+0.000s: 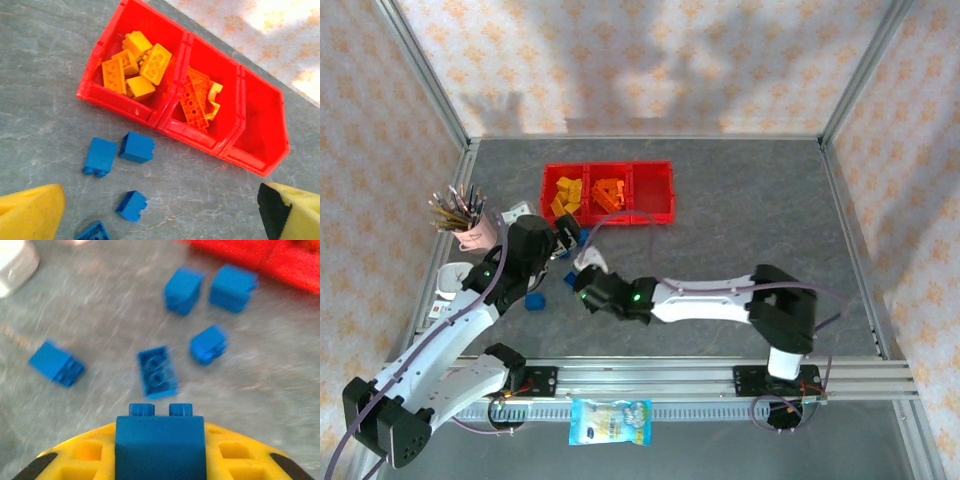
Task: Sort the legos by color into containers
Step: Pick up the lego from the bottom-left of the table, then place the lego in the container.
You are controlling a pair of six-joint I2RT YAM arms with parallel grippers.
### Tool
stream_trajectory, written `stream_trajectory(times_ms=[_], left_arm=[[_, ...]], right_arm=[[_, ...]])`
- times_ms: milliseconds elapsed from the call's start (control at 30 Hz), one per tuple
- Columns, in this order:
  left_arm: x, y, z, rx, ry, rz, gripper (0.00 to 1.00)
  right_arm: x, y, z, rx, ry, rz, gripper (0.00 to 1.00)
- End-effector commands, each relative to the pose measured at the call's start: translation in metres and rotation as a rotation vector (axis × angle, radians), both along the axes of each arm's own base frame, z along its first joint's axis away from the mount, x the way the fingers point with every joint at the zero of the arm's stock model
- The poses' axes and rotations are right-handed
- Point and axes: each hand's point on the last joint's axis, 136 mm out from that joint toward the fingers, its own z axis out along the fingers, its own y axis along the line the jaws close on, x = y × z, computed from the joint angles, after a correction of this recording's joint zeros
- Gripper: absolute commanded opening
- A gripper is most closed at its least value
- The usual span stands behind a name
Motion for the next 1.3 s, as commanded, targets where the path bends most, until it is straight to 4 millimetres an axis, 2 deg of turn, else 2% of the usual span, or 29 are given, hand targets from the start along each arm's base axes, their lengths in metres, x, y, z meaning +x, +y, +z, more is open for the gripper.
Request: stream_trajectory(times_ms=[0, 200, 267, 500, 633, 700, 800, 867, 1000, 1100, 1267], left_arm=[[0.014, -0.008, 0.022, 0.001, -0.061, -0.045, 1.00], [0.033, -0.019, 0.024, 0.022, -0.071, -0.075, 1.00], [0.040, -0.022, 0.024, 0.024, -0.076, -0.078, 1.00], [0.062, -0.038, 0.018, 0.017, -0.090, -0.123, 1.00], [0.069, -0.042, 0.013, 0.016, -0.089, -0.130, 1.00], [0.070, -0.043, 0.011, 0.014, -0.088, -0.131, 1.00], [0.069, -0.042, 0.012, 0.007, -0.095, -0.128, 1.00], [0.068, -0.042, 0.012, 0.002, -0.094, -0.130, 1.00], [0.064, -0.041, 0.013, -0.006, -0.099, -0.129, 0.99], [0.059, -0.040, 0.018, -0.016, -0.107, -0.135, 1.00], [0.041, -0.030, 0.028, -0.017, -0.128, -0.124, 1.00]], right_arm=[[0.042, -0.050, 0.017, 0.004, -0.014, -0.165, 0.21], [0.121, -0.110, 0.035, 0.047, -0.010, -0.338, 0.21], [0.146, -0.122, 0.039, 0.053, -0.025, -0.370, 0.22], [0.232, -0.140, 0.027, 0.013, -0.041, -0.440, 0.21], [0.273, -0.147, 0.016, -0.013, -0.034, -0.481, 0.22], [0.287, -0.147, 0.007, -0.017, -0.012, -0.482, 0.28], [0.297, -0.140, 0.007, -0.031, -0.016, -0.457, 0.43], [0.300, -0.142, 0.014, -0.032, -0.034, -0.471, 0.53], [0.294, -0.137, 0.034, 0.008, -0.036, -0.443, 0.61], [0.279, -0.134, 0.046, 0.031, -0.036, -0.417, 0.66], [0.233, -0.123, 0.053, 0.030, -0.037, -0.370, 0.71]])
